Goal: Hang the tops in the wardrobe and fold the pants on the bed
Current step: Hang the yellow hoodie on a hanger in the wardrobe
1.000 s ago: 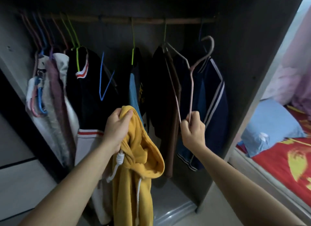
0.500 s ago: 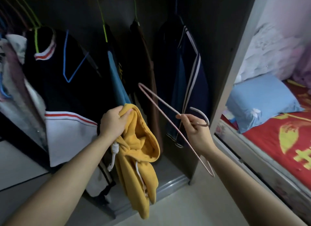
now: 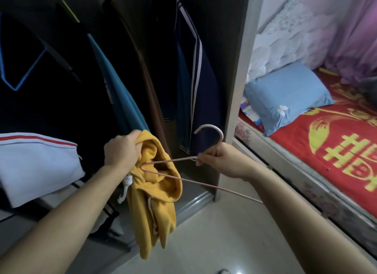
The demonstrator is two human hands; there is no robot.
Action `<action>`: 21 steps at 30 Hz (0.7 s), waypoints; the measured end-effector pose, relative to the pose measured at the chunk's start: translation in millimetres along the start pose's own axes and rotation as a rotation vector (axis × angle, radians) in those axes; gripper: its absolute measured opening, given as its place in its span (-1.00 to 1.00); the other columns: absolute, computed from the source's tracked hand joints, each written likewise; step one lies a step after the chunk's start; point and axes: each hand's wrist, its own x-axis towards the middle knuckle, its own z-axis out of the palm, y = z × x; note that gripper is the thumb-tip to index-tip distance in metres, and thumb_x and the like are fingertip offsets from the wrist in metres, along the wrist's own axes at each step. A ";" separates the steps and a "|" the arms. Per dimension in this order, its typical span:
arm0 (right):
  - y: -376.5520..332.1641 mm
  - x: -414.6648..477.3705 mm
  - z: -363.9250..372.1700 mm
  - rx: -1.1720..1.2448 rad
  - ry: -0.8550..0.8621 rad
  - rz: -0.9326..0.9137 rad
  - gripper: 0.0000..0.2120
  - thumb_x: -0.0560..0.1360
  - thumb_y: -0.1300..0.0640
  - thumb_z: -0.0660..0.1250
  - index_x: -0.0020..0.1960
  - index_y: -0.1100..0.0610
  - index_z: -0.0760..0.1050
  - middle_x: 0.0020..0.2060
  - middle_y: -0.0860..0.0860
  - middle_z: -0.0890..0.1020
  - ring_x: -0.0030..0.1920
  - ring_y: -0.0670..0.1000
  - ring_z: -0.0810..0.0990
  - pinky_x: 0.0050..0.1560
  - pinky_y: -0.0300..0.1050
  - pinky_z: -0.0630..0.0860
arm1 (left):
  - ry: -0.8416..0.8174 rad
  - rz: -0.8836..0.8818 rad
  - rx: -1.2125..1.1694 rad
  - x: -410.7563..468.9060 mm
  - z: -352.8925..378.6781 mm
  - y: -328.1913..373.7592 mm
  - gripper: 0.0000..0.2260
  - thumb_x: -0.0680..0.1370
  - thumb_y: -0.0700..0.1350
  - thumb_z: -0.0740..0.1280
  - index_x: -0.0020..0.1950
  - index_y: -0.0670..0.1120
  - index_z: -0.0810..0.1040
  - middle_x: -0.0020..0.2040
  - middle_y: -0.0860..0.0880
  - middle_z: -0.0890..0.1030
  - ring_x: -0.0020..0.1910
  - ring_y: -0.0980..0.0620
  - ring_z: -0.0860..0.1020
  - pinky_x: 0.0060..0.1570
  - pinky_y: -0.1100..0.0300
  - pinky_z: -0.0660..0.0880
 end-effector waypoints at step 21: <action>-60.1 -20.0 -40.1 -0.084 -0.020 0.041 -0.75 0.63 -0.02 0.25 -0.05 -0.02 0.69 -0.12 -0.09 0.68 -0.07 -0.09 0.62 -0.05 -0.25 0.52 | 0.016 -0.124 -0.230 -14.3 -12.3 -12.0 -0.85 0.57 -0.09 0.35 0.11 -0.06 0.61 -0.16 -0.07 0.67 -0.17 -0.15 0.62 -0.27 0.09 0.51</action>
